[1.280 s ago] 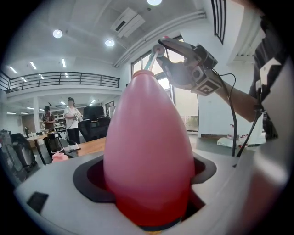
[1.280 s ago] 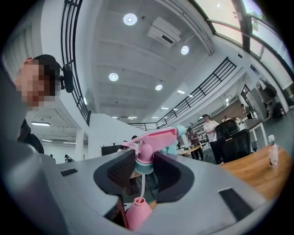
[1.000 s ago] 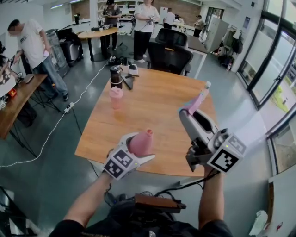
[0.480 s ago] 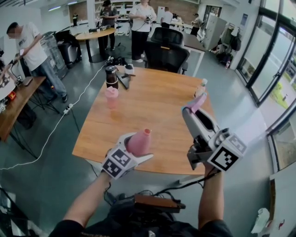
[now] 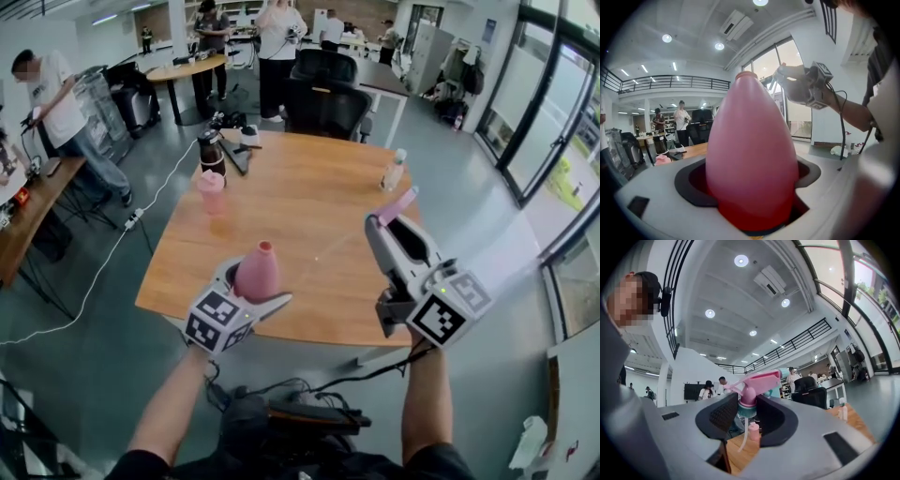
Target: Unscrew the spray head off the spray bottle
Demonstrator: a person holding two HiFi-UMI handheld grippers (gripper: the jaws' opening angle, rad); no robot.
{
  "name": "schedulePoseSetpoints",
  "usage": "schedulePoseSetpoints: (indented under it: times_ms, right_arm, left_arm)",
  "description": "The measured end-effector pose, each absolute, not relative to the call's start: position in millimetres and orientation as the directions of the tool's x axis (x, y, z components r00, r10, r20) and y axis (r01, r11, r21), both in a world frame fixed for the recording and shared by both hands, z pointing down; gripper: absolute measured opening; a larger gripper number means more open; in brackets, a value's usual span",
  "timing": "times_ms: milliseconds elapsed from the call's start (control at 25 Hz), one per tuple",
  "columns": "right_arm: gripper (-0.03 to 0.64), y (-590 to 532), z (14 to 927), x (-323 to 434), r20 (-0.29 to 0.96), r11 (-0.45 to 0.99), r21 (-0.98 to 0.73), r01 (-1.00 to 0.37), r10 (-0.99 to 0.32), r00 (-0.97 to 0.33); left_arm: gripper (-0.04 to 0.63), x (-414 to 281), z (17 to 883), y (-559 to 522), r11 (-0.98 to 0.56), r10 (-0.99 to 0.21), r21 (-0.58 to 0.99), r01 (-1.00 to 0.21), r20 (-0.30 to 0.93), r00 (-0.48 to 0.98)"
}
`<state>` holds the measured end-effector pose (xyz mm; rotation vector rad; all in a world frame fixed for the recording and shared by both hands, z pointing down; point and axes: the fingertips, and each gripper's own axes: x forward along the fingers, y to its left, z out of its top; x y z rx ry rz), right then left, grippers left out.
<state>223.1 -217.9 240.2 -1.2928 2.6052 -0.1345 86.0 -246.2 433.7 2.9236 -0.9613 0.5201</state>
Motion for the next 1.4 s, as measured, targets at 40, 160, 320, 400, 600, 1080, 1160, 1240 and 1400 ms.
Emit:
schedulePoseSetpoints:
  times_ms: [40,160,320,400,600,1080,1160,1240,1400]
  right_arm:
    - [0.132,-217.5,242.2,228.1,-0.157,0.598,-0.171,-0.783,-0.801,-0.578]
    - [0.132,-217.5,251.1,237.9,-0.14,0.568,-0.147,-0.81,-0.822,-0.552]
    - [0.132,-210.9,268.7,232.1,-0.119,0.527,-0.106,-0.843,-0.848,-0.516]
    - [0.132,-206.7,276.4,224.9,-0.107,0.508,-0.08,-0.858,-0.86,-0.499]
    - [0.13,-189.5,289.5,194.7,-0.091,0.476,-0.045,-0.878,-0.877,-0.471]
    - [0.13,-145.9,302.9,136.1,-0.087,0.448,-0.065,-0.892,-0.893,-0.442]
    - [0.13,-141.7,302.6,131.4,-0.09,0.45,-0.061,-0.891,-0.892,-0.444]
    - [0.13,-138.2,301.0,128.3,-0.092,0.443,-0.065,-0.894,-0.895,-0.437]
    - [0.13,-136.0,300.0,121.0,-0.097,0.445,-0.057,-0.894,-0.893,-0.439]
  left_arm:
    - [0.454,88.6,427.2,-245.1,-0.804,-0.584,-0.086,-0.589,0.309,0.751]
    - [0.454,91.7,410.1,-242.5,-0.789,-0.605,-0.087,-0.608,0.278,0.746]
    - [0.454,83.8,395.8,-234.8,-0.789,-0.608,-0.075,-0.61,0.242,0.756]
    - [0.454,79.1,388.1,-228.5,-0.794,-0.603,-0.069,-0.605,0.221,0.766]
    - [0.454,64.7,369.3,-207.0,-0.808,-0.586,-0.064,-0.585,0.173,0.791]
    - [0.454,29.9,363.6,-161.0,-0.848,-0.529,-0.04,-0.529,0.138,0.837]
    - [0.454,26.3,365.7,-154.2,-0.853,-0.521,-0.039,-0.521,0.142,0.842]
    - [0.454,23.4,366.0,-149.5,-0.856,-0.516,-0.041,-0.515,0.141,0.845]
    - [0.454,16.7,365.9,-146.8,-0.856,-0.516,-0.044,-0.515,0.135,0.846]
